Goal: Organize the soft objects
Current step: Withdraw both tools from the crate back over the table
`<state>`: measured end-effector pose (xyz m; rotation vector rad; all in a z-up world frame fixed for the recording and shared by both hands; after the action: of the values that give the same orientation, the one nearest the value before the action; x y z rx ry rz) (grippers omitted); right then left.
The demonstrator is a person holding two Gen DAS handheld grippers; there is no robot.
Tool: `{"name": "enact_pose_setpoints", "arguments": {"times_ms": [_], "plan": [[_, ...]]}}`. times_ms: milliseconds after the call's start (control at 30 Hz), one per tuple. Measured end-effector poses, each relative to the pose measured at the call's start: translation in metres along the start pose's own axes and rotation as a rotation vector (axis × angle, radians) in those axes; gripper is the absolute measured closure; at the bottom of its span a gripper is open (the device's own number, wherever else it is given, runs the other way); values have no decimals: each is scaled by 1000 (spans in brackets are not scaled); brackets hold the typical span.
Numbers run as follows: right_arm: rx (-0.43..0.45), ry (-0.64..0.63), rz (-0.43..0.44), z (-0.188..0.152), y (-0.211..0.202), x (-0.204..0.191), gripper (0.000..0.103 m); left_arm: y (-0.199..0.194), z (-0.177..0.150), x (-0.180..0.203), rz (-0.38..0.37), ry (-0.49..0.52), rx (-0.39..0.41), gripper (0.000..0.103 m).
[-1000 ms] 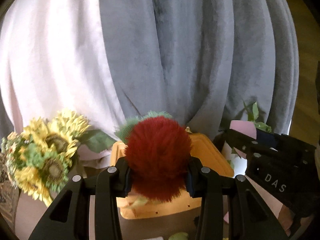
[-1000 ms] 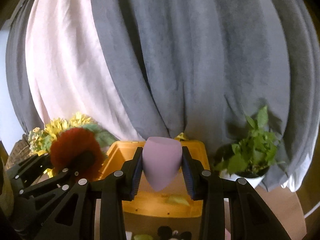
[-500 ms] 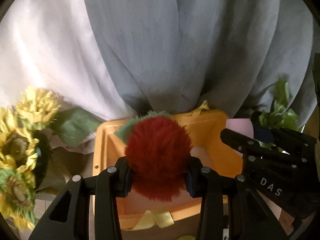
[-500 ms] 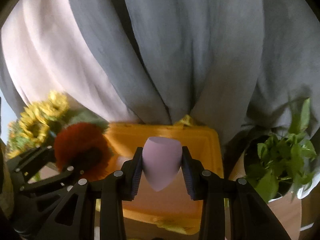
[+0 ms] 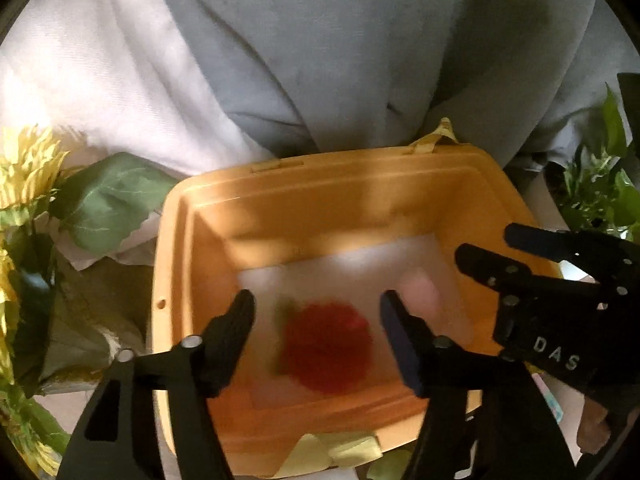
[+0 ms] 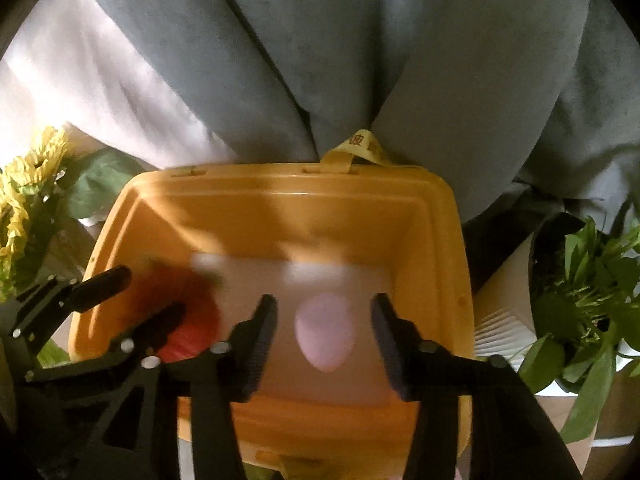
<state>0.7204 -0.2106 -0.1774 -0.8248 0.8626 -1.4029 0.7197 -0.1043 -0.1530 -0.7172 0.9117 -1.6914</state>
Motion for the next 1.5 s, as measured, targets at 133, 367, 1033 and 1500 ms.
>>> {"name": "enact_pose_setpoints", "arguments": {"times_ms": [133, 367, 1033, 1500], "plan": [[-2, 14, -1, 3, -2, 3, 49, -13, 0, -5, 61, -2, 30, 29], [75, 49, -27, -6, -34, 10, 49, -54, -3, -16, 89, -43, 122, 25], [394, 96, -93, -87, -179, 0, 49, -193, -83, 7, 98, -1, 409, 18], [379, 180, -174, -175, -199, 19, 38, -193, -162, 26, 43, 8, 389, 17]]}}
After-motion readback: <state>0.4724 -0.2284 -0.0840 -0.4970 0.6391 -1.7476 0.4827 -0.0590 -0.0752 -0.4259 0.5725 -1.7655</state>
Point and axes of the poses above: each gripper's, at about its wrist camera, not at the fingertips, and y roughly the way its jaws point, x to its right, z to its top, the point moved 8 cm from there along y, roughly the way its jaws point, and after that the axes turned 2 degrees about -y, right-handed, at the moved point
